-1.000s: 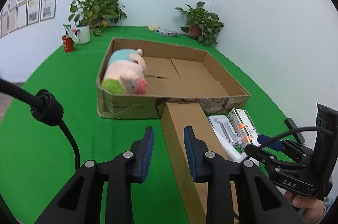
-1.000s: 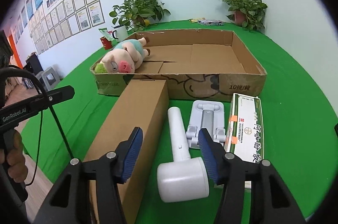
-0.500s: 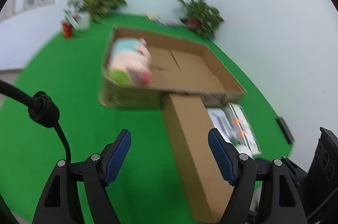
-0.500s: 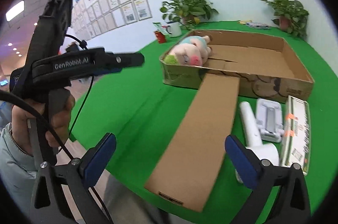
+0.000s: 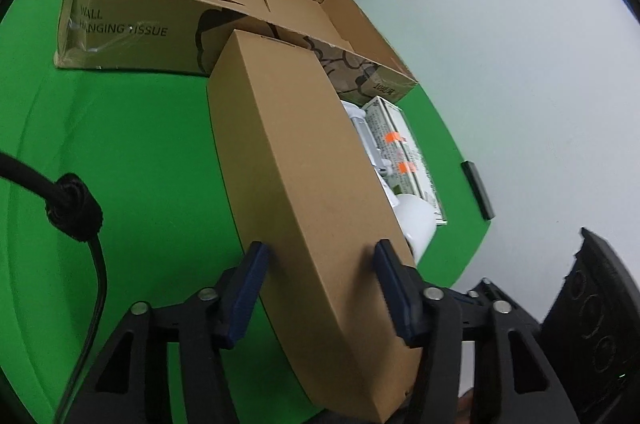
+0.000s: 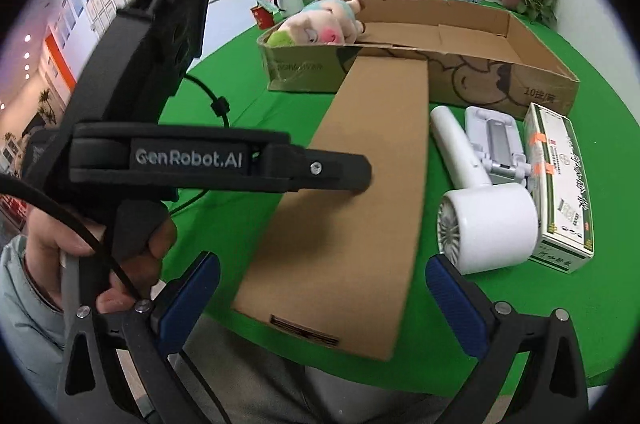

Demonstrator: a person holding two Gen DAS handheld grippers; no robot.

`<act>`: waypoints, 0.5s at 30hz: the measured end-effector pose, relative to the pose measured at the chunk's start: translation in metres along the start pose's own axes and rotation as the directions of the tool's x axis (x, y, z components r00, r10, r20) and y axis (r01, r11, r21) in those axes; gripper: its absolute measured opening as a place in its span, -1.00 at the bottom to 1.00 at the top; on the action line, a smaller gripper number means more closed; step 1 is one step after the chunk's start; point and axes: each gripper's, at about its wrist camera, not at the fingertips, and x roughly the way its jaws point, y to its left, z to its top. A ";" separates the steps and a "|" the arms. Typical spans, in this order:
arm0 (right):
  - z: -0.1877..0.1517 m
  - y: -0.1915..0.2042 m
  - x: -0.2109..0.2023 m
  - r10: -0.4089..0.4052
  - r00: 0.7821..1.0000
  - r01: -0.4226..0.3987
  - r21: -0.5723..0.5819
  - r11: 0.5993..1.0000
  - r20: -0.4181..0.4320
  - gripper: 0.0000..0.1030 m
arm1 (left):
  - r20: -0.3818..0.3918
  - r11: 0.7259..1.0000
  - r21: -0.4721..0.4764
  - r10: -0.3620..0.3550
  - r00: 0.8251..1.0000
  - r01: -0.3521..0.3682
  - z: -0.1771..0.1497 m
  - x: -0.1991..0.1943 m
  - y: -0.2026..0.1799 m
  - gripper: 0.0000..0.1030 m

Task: Organize objects
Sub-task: 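Lift the long brown box with the left gripper and tilt it upright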

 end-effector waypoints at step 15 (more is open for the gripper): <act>-0.013 -0.013 0.008 -0.211 0.977 0.208 -0.094 0.974 -0.030 0.57 | 0.013 0.996 -0.023 -0.087 0.996 0.088 -0.025 -0.015 0.004 -0.33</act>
